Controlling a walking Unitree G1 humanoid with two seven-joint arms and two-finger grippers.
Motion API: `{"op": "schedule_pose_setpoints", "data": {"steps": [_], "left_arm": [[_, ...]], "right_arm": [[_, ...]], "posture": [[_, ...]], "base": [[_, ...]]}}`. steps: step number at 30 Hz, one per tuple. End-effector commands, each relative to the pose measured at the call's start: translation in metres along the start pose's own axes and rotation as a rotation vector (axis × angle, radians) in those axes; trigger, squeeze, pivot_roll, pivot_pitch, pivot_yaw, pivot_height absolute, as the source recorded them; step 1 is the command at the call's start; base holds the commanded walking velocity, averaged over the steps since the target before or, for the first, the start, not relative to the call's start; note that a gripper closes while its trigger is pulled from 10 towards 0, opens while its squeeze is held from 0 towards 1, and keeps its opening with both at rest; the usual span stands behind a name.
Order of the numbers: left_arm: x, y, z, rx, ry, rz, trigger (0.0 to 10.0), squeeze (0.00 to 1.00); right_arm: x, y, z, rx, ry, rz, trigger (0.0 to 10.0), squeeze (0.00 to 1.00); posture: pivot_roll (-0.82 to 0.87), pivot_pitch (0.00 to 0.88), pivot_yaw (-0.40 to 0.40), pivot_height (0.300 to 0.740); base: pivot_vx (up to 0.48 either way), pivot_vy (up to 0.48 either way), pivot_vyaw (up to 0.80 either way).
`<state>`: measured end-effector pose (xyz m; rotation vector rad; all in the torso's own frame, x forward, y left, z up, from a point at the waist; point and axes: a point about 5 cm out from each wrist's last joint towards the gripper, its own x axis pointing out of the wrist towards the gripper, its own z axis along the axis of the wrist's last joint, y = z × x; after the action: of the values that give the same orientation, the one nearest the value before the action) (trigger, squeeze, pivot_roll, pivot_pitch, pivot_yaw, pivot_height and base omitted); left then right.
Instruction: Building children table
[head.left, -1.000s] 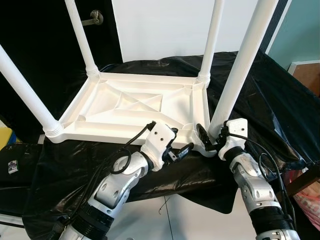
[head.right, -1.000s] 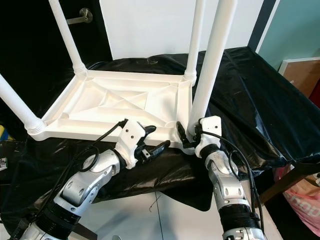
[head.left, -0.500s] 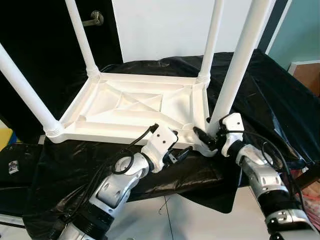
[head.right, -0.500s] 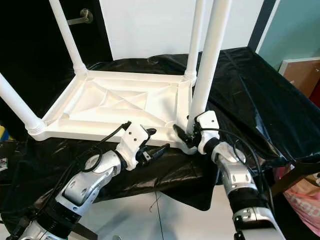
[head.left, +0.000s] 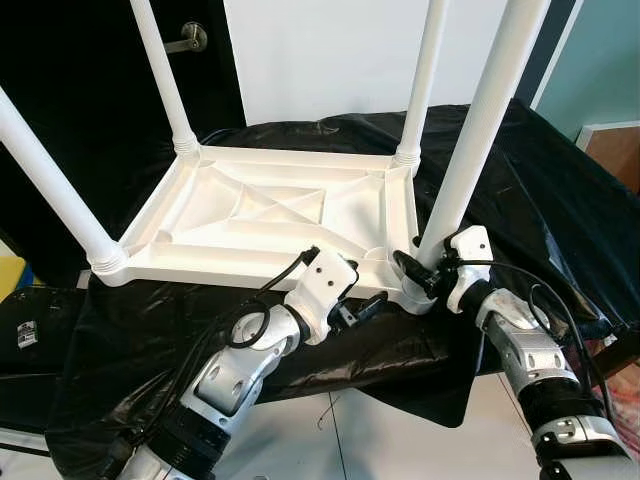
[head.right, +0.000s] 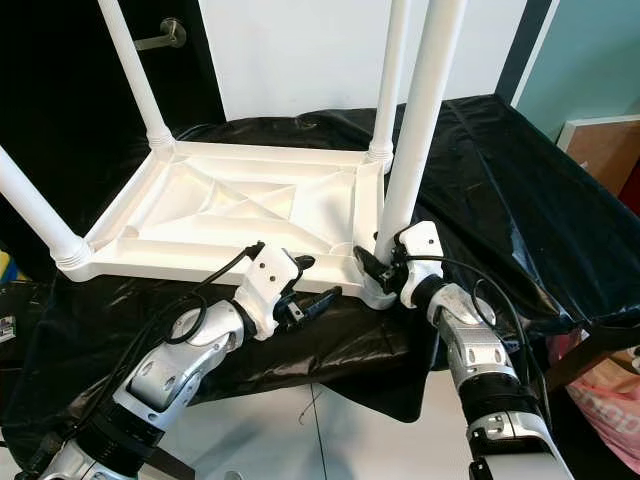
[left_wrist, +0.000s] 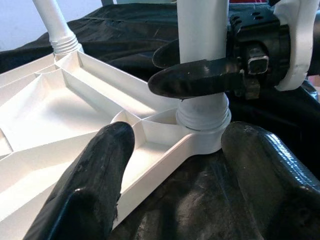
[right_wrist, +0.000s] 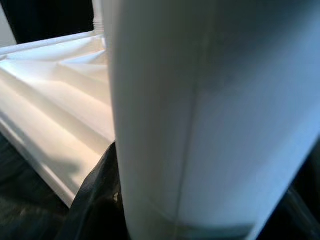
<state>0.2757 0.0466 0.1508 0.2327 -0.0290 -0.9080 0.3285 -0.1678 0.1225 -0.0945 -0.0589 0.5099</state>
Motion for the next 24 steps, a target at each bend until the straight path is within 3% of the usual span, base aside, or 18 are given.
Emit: {"op": "schedule_pose_setpoints", "data": {"steps": [1, 3, 7, 9, 12, 20, 24], "left_arm": [[0.0, -0.004, -0.003, 0.013, 0.012, -0.09, 10.0, 0.0], [0.0, -0.004, -0.003, 0.013, 0.012, -0.091, 10.0, 0.0], [0.001, -0.004, -0.004, 0.011, 0.013, -0.09, 10.0, 0.0], [0.001, -0.004, -0.004, 0.011, 0.013, -0.09, 10.0, 0.0], [0.0, -0.004, -0.005, 0.011, 0.019, -0.089, 10.0, 0.0], [0.0, -0.006, -0.006, 0.017, 0.021, -0.098, 10.0, 0.0], [0.001, -0.006, -0.005, 0.015, 0.015, -0.094, 10.0, 0.0]], "right_arm": [[-0.001, 0.004, -0.017, 0.018, 0.089, -0.027, 10.0, 0.0], [-0.001, 0.006, -0.018, 0.017, 0.093, -0.057, 10.0, 0.0], [0.0, 0.013, -0.023, 0.063, 0.107, -0.237, 10.0, 0.0], [0.0, 0.013, -0.023, 0.063, 0.107, -0.237, 10.0, 0.0], [0.0, 0.023, -0.027, 0.114, 0.115, -0.391, 10.0, 0.0], [0.003, 0.032, -0.03, 0.159, 0.127, -0.578, 10.0, 0.0], [0.008, 0.042, -0.027, 0.185, 0.116, -0.592, 10.0, 0.0]], "posture": [[0.0, 0.0, -0.006, 0.74], [0.0, 0.0, -0.005, 0.74], [0.0, 0.0, -0.009, 0.74], [0.0, 0.0, -0.009, 0.74], [0.0, 0.0, -0.01, 0.74], [0.01, 0.0, -0.015, 0.74], [0.01, 0.0, -0.02, 0.74]], "base": [[0.0, 0.0, 0.0], [0.0, 0.0, 0.0], [0.0, 0.0, 0.0], [0.0, 0.0, 0.0], [0.0, 0.0, 0.0], [0.0, 0.0, 0.0], [0.0, 0.0, 0.0]]}}
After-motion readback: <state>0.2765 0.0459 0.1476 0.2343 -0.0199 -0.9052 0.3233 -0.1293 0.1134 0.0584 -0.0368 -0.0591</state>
